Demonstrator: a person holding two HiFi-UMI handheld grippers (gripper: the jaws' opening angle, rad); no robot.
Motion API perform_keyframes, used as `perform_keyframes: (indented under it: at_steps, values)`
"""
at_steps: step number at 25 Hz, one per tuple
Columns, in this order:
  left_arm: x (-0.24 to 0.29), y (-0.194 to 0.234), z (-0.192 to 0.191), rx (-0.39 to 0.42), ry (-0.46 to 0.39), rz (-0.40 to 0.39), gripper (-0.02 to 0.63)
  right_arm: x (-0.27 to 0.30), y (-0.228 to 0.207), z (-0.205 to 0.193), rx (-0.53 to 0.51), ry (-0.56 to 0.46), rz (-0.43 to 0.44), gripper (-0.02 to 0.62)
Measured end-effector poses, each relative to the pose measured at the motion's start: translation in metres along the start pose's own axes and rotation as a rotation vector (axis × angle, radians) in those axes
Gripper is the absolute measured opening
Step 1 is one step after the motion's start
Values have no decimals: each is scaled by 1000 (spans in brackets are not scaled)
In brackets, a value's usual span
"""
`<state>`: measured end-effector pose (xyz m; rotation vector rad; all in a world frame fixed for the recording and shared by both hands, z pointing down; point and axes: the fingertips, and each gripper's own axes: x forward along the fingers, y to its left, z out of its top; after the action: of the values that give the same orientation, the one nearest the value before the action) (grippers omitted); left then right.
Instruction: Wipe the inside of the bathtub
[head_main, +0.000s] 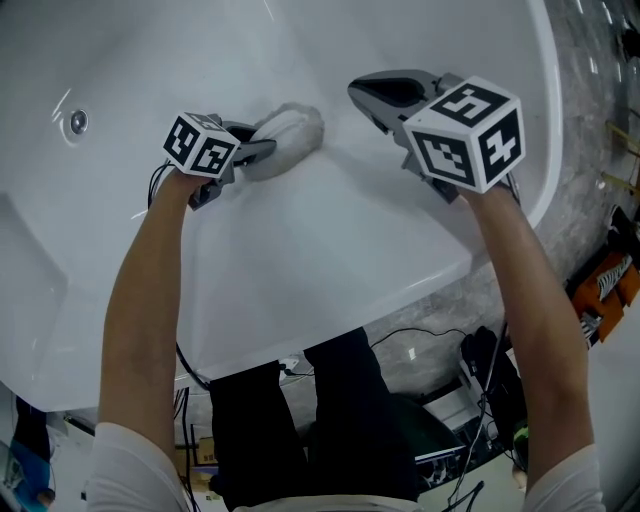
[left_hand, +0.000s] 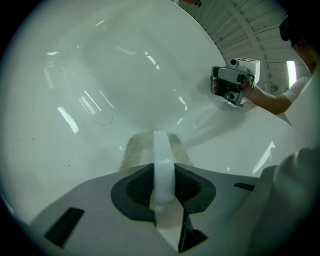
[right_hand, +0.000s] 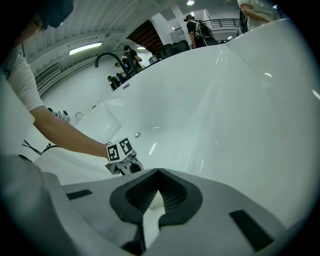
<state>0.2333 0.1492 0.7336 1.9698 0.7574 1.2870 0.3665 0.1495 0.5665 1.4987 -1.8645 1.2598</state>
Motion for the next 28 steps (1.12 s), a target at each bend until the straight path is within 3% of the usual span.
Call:
perform_keyframes:
  at_steps: [8, 28]
  values:
    - [-19, -46, 13, 14, -1, -61, 98, -13, 6, -5, 19, 13, -10, 18]
    - [-65, -196, 62, 108, -70, -108, 99, -71, 13, 19, 19, 9, -23, 18]
